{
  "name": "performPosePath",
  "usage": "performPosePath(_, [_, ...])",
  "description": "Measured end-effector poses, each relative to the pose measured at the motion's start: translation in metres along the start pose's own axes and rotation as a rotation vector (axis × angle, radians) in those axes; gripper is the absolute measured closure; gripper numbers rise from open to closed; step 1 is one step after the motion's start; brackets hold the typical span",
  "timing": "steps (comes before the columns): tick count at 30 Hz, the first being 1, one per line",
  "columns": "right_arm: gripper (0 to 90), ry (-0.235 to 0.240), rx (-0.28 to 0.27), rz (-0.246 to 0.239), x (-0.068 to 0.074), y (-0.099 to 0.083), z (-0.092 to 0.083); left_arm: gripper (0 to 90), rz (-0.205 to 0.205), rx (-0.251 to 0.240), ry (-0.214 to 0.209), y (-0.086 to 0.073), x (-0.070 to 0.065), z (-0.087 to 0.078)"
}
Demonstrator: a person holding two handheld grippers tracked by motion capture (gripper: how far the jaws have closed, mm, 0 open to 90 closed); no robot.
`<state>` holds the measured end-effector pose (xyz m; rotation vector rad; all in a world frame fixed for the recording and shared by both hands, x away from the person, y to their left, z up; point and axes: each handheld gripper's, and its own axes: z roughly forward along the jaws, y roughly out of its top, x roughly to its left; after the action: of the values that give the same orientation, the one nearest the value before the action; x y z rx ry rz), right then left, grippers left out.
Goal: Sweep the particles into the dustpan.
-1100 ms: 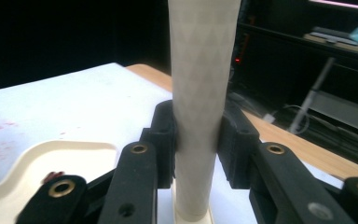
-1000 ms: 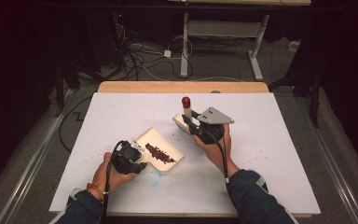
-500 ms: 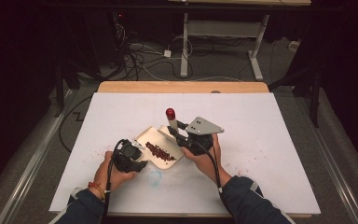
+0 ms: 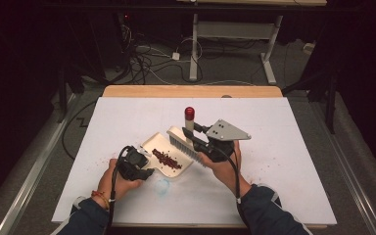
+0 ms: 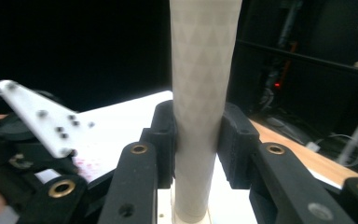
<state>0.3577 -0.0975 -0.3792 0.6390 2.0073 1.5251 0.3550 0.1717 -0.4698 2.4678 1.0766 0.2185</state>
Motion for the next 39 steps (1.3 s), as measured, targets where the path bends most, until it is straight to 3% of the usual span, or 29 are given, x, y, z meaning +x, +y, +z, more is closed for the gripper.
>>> performPosePath(3, [70.2, -0.04, 0.005, -0.01, -0.008, -0.003, -0.001, 63.0, -0.002, -0.001, -0.001, 0.0, 0.0, 0.0])
performPosePath(8, [70.2, -0.078, 0.07, -0.035, -0.015, -0.014, 0.003, 63.0, -0.005, -0.001, 0.0, -0.001, 0.0, 0.0])
performPosePath(11, [70.2, -0.065, 0.104, -0.037, -0.013, -0.02, 0.007, 63.1, -0.002, 0.007, 0.003, -0.001, 0.0, -0.001])
performPosePath(17, [70.2, -0.058, 0.118, -0.061, -0.002, -0.021, 0.002, 63.1, 0.016, 0.029, 0.006, -0.005, -0.002, -0.011])
performPosePath(26, [70.2, -0.019, 0.126, -0.053, 0.011, -0.021, 0.001, 63.1, 0.005, 0.033, 0.007, -0.004, -0.002, -0.008])
performPosePath(32, [70.3, 0.041, 0.094, -0.039, 0.022, -0.015, -0.002, 63.0, 0.0, 0.029, 0.003, -0.005, -0.002, -0.008])
performPosePath(39, [70.2, 0.04, 0.058, -0.026, 0.018, -0.006, -0.01, 62.9, -0.008, 0.027, -0.007, -0.006, 0.0, -0.007])
